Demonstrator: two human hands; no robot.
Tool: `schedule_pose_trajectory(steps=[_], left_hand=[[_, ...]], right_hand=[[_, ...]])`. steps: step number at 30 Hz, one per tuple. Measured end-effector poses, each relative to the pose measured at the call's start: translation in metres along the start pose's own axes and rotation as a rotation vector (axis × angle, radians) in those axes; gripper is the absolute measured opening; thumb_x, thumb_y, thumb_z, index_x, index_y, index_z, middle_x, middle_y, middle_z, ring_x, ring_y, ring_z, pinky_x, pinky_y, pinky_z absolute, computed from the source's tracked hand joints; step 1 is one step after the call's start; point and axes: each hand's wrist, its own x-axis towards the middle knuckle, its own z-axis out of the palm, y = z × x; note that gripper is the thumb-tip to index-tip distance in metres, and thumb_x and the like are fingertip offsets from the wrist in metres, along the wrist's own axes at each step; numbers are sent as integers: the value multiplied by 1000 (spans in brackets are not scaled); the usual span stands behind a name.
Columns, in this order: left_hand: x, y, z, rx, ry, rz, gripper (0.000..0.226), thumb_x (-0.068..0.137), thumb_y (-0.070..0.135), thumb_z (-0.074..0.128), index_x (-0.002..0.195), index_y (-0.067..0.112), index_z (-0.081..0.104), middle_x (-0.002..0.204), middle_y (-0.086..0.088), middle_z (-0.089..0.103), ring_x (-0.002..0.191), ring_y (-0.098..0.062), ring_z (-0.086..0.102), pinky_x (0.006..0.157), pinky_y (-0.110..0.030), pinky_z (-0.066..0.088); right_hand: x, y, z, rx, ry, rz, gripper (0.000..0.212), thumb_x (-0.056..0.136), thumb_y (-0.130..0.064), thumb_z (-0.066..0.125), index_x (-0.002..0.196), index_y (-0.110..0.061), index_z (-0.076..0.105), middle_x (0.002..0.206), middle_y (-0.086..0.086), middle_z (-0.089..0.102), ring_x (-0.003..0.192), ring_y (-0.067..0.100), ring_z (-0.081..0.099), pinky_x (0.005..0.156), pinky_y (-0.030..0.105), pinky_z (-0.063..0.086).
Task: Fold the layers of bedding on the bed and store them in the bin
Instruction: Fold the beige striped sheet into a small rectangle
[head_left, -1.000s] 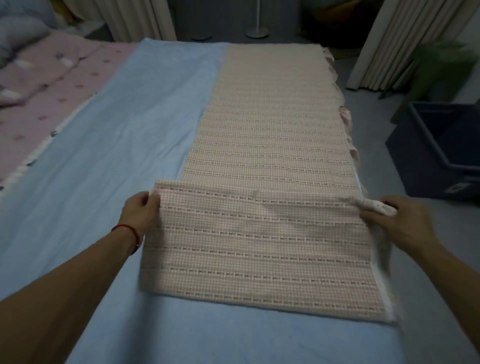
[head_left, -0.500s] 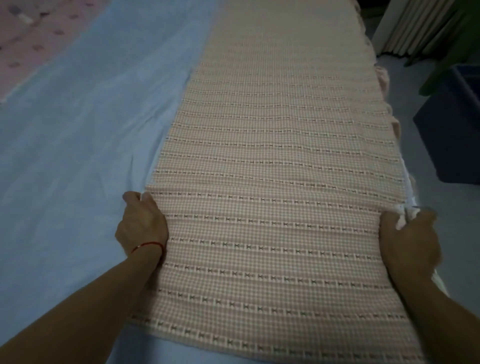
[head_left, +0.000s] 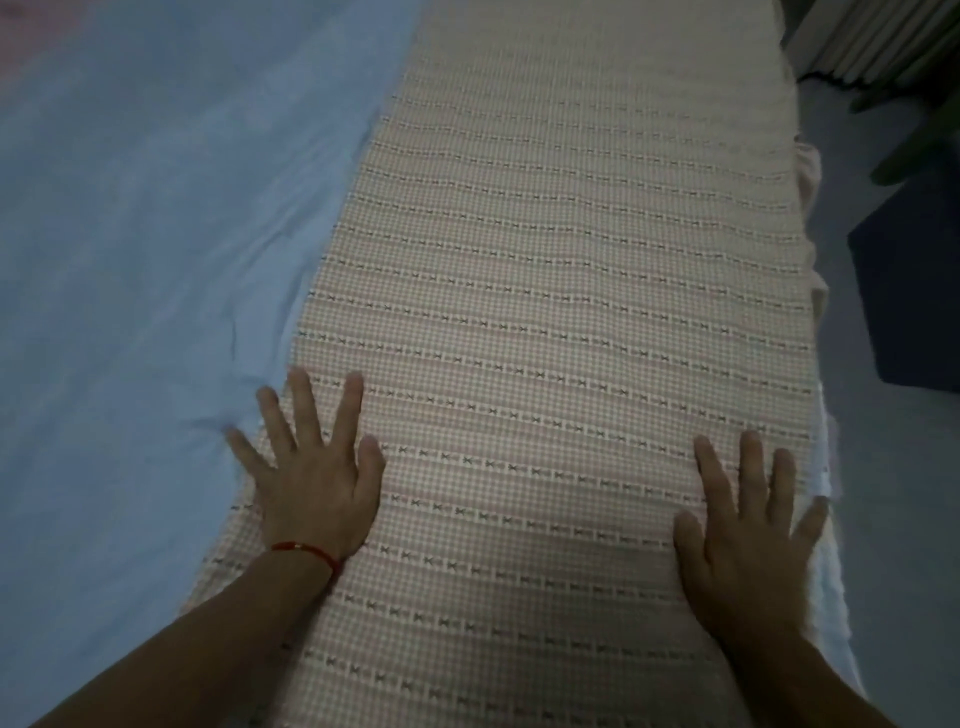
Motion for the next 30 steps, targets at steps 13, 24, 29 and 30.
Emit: schedule_pose_trajectory(steps=[13, 24, 29, 30], left_hand=[[-9, 43, -42, 167, -202, -335, 61, 100, 54, 2, 156, 42, -18, 168, -14, -6, 151, -47, -8, 111, -77, 3], [-83, 210, -22, -113, -210, -402, 70, 98, 68, 1, 153, 36, -27, 161, -14, -34, 142, -51, -33, 107, -78, -10], [-83, 209, -13, -76, -87, -407, 71, 102, 65, 19, 160, 33, -5, 167, -17, -15, 148, -52, -17, 110, -78, 0], [-82, 214, -16, -65, -87, -372, 71, 101, 65, 20, 160, 33, -3, 167, -17, -14, 148, -52, -17, 110, -78, 1]], right_hand=[[4, 8, -21, 42, -168, -93, 76, 94, -54, 27, 163, -23, 19, 169, 21, 5, 154, 48, 6, 112, 79, 8], [88, -22, -62, 79, -178, -982, 72, 94, -53, 42, 161, -36, 20, 172, 5, 3, 158, 33, -4, 116, 76, 0], [113, -28, -26, -46, -112, -1190, 75, 93, -55, 48, 160, -29, 27, 171, 8, 13, 157, 39, 8, 115, 76, 12], [110, -20, -25, -30, -65, -1170, 74, 93, -54, 47, 159, -27, 31, 170, 9, 15, 156, 40, 10, 115, 76, 12]])
